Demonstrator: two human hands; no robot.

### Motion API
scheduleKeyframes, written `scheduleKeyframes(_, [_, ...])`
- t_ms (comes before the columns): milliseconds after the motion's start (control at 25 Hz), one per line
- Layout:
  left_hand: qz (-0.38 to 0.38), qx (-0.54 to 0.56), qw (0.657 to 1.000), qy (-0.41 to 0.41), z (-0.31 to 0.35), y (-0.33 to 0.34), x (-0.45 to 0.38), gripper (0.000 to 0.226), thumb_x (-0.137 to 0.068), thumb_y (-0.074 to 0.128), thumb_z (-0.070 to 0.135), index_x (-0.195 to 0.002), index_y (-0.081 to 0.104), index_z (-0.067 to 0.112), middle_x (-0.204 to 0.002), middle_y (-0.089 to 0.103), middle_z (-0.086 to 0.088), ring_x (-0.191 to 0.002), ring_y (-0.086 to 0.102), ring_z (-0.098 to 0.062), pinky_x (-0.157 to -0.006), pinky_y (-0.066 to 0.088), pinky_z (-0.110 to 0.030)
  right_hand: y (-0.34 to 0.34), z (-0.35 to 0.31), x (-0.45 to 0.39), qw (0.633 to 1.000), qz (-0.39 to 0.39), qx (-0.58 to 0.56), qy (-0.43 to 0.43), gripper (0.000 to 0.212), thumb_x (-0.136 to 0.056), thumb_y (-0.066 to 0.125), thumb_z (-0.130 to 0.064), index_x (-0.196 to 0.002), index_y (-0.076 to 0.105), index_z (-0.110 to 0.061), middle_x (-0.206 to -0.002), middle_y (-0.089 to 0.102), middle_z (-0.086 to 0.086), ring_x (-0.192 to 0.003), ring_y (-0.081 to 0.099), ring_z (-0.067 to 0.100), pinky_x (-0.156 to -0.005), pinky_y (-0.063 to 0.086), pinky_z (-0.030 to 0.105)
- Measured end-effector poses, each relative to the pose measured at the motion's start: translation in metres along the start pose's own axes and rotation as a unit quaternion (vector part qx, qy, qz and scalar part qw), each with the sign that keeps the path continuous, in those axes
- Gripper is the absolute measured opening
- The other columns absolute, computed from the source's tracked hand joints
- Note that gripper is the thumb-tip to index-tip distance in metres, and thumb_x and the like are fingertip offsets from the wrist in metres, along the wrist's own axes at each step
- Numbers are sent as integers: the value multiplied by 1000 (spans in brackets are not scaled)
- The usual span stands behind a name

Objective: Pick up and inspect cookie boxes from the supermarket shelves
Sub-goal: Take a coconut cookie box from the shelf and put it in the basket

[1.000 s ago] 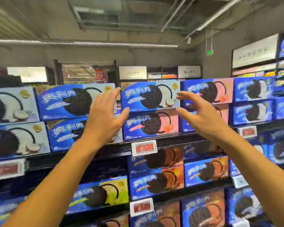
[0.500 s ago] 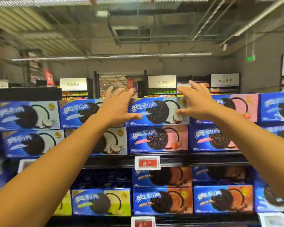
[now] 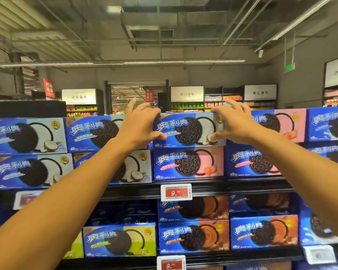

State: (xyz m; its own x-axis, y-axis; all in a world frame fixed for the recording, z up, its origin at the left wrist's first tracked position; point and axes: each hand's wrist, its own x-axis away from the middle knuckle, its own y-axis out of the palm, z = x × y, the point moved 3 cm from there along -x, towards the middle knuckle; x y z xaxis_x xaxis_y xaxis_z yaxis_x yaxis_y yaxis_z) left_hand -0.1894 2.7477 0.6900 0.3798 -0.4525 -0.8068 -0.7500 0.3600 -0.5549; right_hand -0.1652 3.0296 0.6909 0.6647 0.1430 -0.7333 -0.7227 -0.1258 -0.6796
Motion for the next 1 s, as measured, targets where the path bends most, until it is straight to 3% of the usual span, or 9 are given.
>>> scheduleKeyframes(200, [72, 35, 997, 22, 1, -5, 9, 68, -67, 84, 46, -118, 59, 8, -117, 64, -8, -124, 50, -28, -118, 3, -44, -7, 4, 6, 1000, 27, 1, 1, 78, -58, 87, -58, -122, 49, -33, -141, 55, 4, -152, 10, 21, -114, 8, 46])
scheduleKeyframes(320, [98, 95, 990, 28, 1, -15, 13, 67, -70, 84, 38, -124, 57, 8, -123, 61, -6, -121, 53, -24, -118, 9, -47, -18, 3, 12, 998, 52, -42, -22, 78, -58, 90, -53, -122, 51, -32, -140, 54, -1, -150, 14, 21, -114, 11, 45])
scheduleKeyframes(480, [87, 264, 960, 20, -1, -28, 23, 62, -76, 83, 23, -129, 54, 8, -126, 51, 3, -114, 50, -6, -105, 44, -38, -39, -2, 25, 986, 71, -140, -52, 82, -60, 93, -38, -131, 56, -21, -139, 55, -3, -147, 26, 25, -115, 21, 45])
scheduleKeyframes(560, [75, 334, 940, -7, -2, -32, 29, 60, -77, 82, 18, -129, 52, 15, -127, 46, 9, -111, 50, -1, -98, 50, -37, -46, -7, 33, 973, 70, -212, -55, 77, -63, 93, -30, -131, 57, -20, -135, 55, -2, -131, 45, 17, -111, 38, 41])
scheduleKeyframes(680, [74, 429, 898, -68, -8, -35, 34, 61, -79, 80, 11, -129, 50, 30, -131, 47, 12, -112, 52, 7, -90, 55, -34, -44, -20, 45, 936, 59, -346, -14, 79, -63, 93, -20, -132, 54, -28, -133, 53, -4, -108, 61, 11, -87, 56, 24])
scheduleKeyframes(800, [87, 517, 839, -144, -16, -29, 46, 67, -76, 82, 13, -130, 48, 33, -129, 54, 16, -109, 55, 12, -79, 54, -13, -30, -30, 60, 902, 87, -422, 30, 83, -66, 90, -16, -135, 49, -36, -134, 52, -8, -108, 60, 9, -78, 52, 12])
scheduleKeyframes(880, [103, 591, 774, -201, -19, -19, 59, 62, -69, 83, 21, -124, 54, 24, -121, 61, 11, -103, 63, 9, -79, 54, -13, -18, -38, 72, 844, 122, -519, 60, 83, -67, 87, -13, -138, 47, -30, -132, 58, -2, -109, 64, 12, -84, 56, 20])
scheduleKeyframes(960, [103, 657, 709, -234, -19, -6, 71, 51, -66, 82, 27, -113, 65, 15, -112, 73, -1, -103, 70, -14, -83, 57, -29, -4, -49, 80, 782, 168, -593, 98, 77, -68, 83, -14, -137, 48, -16, -129, 64, 8, -110, 67, 19, -91, 57, 35])
scheduleKeyframes(1000, [106, 671, 695, -237, -17, 0, 76, 44, -68, 81, 26, -109, 69, 14, -106, 76, -3, -99, 71, -18, -80, 58, -30, 2, -54, 84, 761, 190, -609, 116, 70, -71, 81, -16, -134, 52, -10, -125, 67, 10, -108, 68, 20, -92, 57, 38])
